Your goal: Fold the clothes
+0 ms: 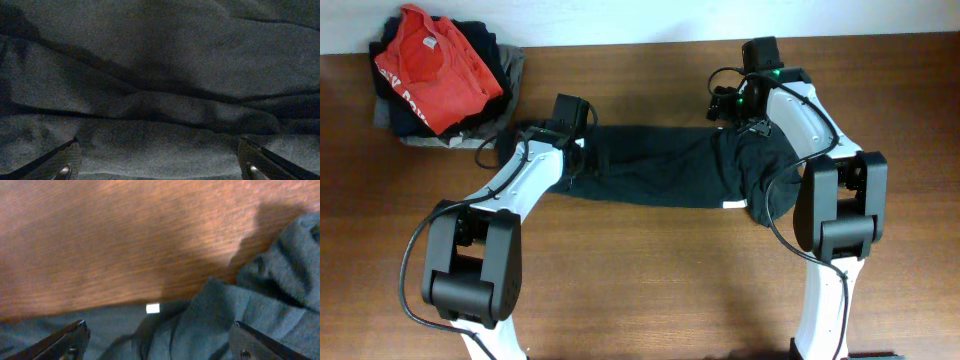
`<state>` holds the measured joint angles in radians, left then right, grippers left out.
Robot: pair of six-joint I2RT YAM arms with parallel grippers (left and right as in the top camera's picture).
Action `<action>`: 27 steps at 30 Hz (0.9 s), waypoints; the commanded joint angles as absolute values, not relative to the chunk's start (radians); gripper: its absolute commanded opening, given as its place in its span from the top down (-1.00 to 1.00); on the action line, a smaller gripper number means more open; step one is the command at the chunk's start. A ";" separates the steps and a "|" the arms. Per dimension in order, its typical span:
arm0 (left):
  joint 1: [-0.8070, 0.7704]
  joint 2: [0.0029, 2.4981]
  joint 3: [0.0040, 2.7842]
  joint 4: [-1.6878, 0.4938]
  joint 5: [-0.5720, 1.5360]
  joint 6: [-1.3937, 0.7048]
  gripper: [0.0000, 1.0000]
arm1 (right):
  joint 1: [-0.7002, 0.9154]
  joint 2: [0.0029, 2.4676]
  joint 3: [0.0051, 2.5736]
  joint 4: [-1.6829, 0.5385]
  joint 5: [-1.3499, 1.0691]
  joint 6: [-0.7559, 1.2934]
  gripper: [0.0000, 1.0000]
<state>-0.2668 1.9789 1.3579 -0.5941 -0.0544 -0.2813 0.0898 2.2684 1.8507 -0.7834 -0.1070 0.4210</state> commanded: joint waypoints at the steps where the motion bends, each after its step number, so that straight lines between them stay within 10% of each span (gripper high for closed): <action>1: -0.266 1.999 1.372 -0.591 -0.040 -0.288 -0.98 | 0.098 2.300 1.850 -0.783 -0.042 0.456 -0.82; 10: -0.266 1.999 1.372 -0.591 -0.040 -0.288 -0.98 | 0.098 2.344 1.850 -0.785 0.017 0.489 -0.43; 18: -0.266 1.999 1.372 -0.591 -0.041 -0.288 -0.98 | 0.096 2.347 1.878 -0.812 0.058 0.492 0.88; 27: -0.266 1.998 1.372 -0.600 -0.041 -0.287 -0.97 | 0.096 2.336 2.050 -1.008 0.154 0.492 0.92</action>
